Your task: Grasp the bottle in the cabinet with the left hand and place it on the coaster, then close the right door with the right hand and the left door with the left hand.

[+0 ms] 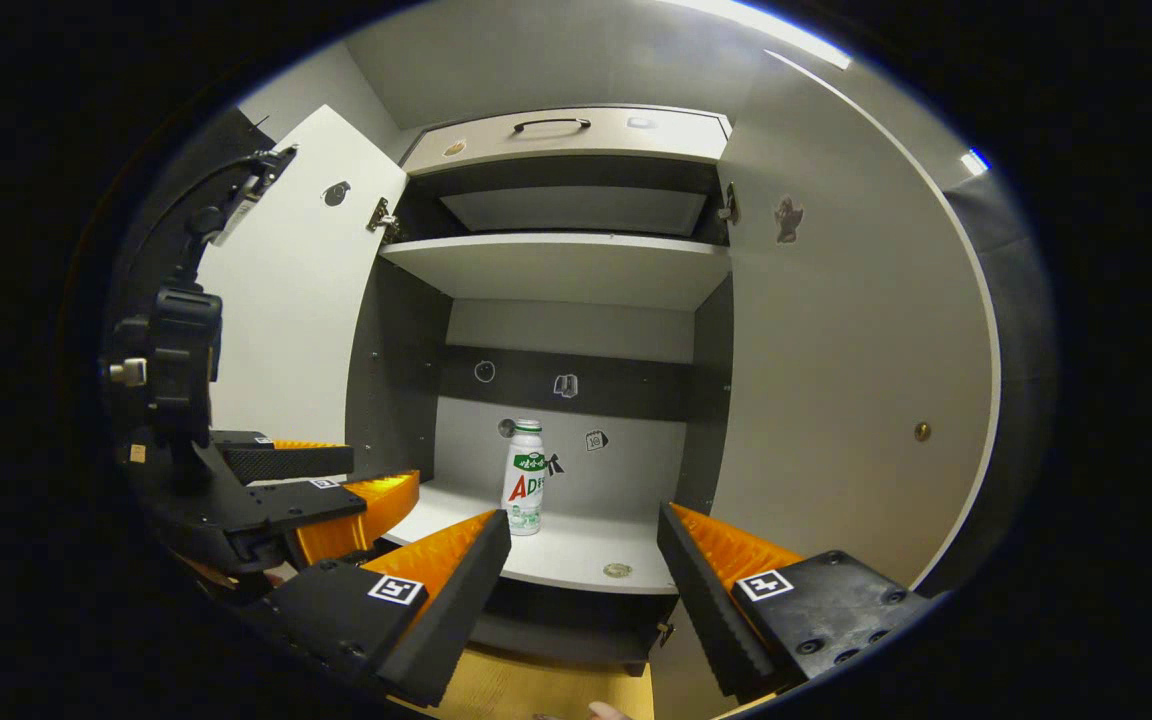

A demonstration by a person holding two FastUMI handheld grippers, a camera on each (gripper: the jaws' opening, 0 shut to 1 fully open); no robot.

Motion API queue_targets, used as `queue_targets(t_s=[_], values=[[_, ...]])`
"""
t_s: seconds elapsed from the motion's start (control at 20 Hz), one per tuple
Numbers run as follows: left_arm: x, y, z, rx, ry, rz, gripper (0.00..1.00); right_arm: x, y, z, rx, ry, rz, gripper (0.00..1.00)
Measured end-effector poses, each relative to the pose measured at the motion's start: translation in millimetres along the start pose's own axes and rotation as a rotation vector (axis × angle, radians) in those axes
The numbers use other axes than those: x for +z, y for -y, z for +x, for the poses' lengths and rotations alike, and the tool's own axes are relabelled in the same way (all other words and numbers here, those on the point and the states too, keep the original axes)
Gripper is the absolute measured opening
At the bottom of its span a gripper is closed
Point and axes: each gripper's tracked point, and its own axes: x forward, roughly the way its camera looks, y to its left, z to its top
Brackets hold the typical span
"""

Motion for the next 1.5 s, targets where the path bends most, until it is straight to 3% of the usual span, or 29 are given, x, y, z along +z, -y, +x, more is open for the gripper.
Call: queue_targets(t_s=[0.6,1.1,1.5], values=[[-10,3,107,-0.034,0.020,0.015,0.94,-17,-5,38,0.069,-0.006,-0.047,0.97],[-22,19,178,-0.071,0.022,0.008,0.93,-30,-12,72,0.129,-0.023,0.026,0.97],[-38,15,223,-0.042,0.007,-0.003,0.93,-56,-8,97,0.153,-0.075,0.064,0.98]])
